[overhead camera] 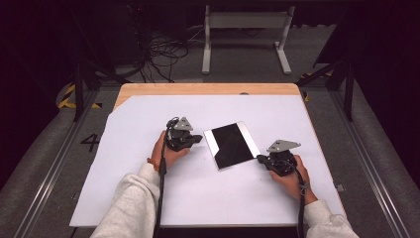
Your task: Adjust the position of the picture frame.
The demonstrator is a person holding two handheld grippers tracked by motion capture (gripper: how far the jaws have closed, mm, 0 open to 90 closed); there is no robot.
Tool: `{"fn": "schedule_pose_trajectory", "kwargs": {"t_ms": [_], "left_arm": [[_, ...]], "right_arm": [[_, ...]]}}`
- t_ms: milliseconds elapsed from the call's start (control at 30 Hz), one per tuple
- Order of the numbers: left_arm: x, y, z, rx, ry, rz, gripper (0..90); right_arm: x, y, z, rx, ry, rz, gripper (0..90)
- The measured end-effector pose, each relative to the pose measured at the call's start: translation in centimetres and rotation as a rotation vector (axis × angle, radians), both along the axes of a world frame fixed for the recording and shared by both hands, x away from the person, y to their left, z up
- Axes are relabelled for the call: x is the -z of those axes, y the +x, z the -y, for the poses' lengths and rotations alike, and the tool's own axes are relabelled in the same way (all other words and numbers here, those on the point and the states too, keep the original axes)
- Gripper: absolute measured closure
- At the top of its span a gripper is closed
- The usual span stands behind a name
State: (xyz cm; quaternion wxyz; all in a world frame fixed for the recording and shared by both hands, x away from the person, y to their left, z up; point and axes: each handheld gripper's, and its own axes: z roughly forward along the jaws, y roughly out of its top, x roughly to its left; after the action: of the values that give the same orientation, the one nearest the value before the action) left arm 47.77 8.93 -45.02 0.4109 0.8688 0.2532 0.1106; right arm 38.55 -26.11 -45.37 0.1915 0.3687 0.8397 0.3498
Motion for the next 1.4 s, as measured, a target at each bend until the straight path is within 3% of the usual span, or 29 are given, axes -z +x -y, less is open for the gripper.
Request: {"fn": "schedule_pose_trajectory", "kwargs": {"t_ms": [33,100,167,200,500,633,967,1100,1400], "left_arm": [[0.2,0.6,0.1,-0.001,-0.007,-0.039,89.8],[0.2,1.4,0.2,-0.037,0.007,-0.024,89.8],[0.1,2.1,0.2,-0.047,-0.024,-0.045,89.8],[-0.1,2.6,0.2,-0.057,-0.018,-0.032,89.8],[0.2,5.0,1.5,-0.080,0.027,-0.048,89.7],[0.8,5.7,2.1,-0.082,0.036,-0.076,89.7],[0.9,5.7,2.3,-0.040,0.015,-0.111,89.9],[0.7,5.3,2.6,0.013,0.054,-0.098,90.0],[0.7,3.8,2.3,0.087,0.055,-0.117,90.0]], "right_arm": [[0.0,0.0,0.0,0.004,-0.003,0.004,90.0],[0.1,0.0,0.0,0.009,0.000,0.009,90.0],[0.1,0.0,0.0,0.014,-0.001,0.010,90.0],[0.1,0.1,0.0,0.018,-0.003,0.012,90.0],[0.1,0.3,0.1,0.027,-0.004,0.019,90.0],[0.1,0.3,0.0,0.026,-0.007,0.020,90.0],[0.1,0.4,0.2,0.031,-0.005,0.016,90.0],[0.1,0.5,0.5,0.043,-0.008,0.017,90.0],[0.1,0.8,1.5,0.065,0.006,0.010,90.0]]}}
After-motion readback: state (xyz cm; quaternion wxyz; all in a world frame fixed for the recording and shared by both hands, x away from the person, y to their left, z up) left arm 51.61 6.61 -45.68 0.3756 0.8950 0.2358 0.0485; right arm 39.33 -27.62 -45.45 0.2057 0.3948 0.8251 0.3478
